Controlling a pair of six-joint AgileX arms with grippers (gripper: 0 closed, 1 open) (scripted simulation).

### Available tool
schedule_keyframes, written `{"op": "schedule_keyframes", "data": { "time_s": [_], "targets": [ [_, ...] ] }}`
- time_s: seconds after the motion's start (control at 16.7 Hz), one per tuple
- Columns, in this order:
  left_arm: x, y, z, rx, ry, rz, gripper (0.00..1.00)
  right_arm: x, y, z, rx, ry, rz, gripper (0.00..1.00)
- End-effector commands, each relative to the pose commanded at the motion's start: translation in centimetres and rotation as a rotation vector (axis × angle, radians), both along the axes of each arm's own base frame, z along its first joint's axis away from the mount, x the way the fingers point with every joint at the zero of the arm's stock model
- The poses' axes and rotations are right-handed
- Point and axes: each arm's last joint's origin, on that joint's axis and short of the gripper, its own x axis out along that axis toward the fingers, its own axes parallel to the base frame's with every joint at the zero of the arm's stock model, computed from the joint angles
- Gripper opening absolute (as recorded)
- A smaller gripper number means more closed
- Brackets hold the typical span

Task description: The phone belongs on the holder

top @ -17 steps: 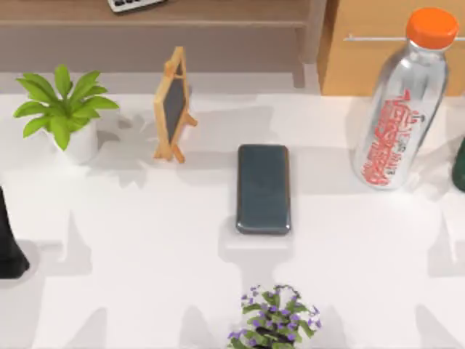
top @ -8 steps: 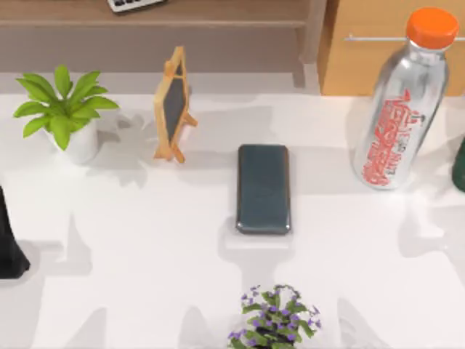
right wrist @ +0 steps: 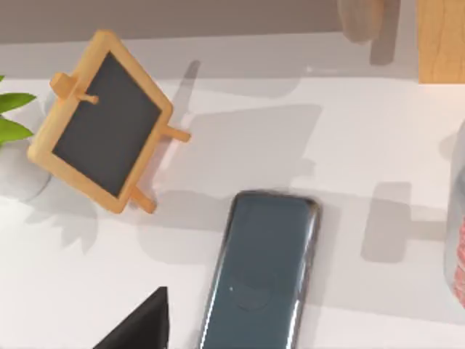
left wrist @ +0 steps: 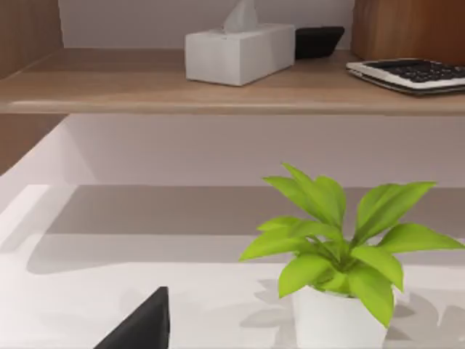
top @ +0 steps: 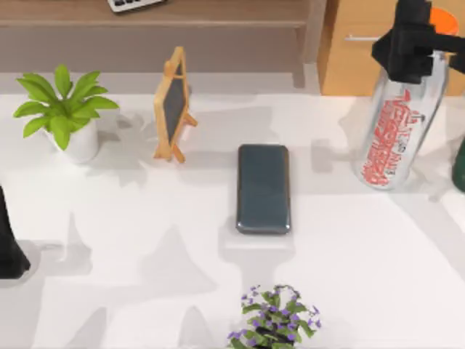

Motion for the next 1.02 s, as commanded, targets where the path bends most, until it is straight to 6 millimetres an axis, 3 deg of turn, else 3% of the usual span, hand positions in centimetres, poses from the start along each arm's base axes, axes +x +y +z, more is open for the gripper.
{"op": "schedule_keyframes", "data": {
  "time_s": [0.12,0.24,0.48,0.78,1.02],
  "targets": [
    [0.0,0.0,0.0,0.000,0.000,0.000,1.00,4.2,3.9,-0.2,-0.025,0.148,0.014,1.00],
    [0.0,0.0,0.0,0.000,0.000,0.000,1.00,7.9,7.8,-1.8,-0.066,0.285,0.015,1.00],
    [0.0,0.0,0.0,0.000,0.000,0.000,1.00,12.9,14.1,-7.7,-0.181,0.519,-0.021,1.00],
    [0.0,0.0,0.0,0.000,0.000,0.000,1.00,15.0,17.5,-15.1,-0.337,0.723,-0.086,1.00],
    [0.0,0.0,0.0,0.000,0.000,0.000,1.00,15.2,17.8,-16.9,-0.380,0.771,-0.108,1.00]
  ]
}}
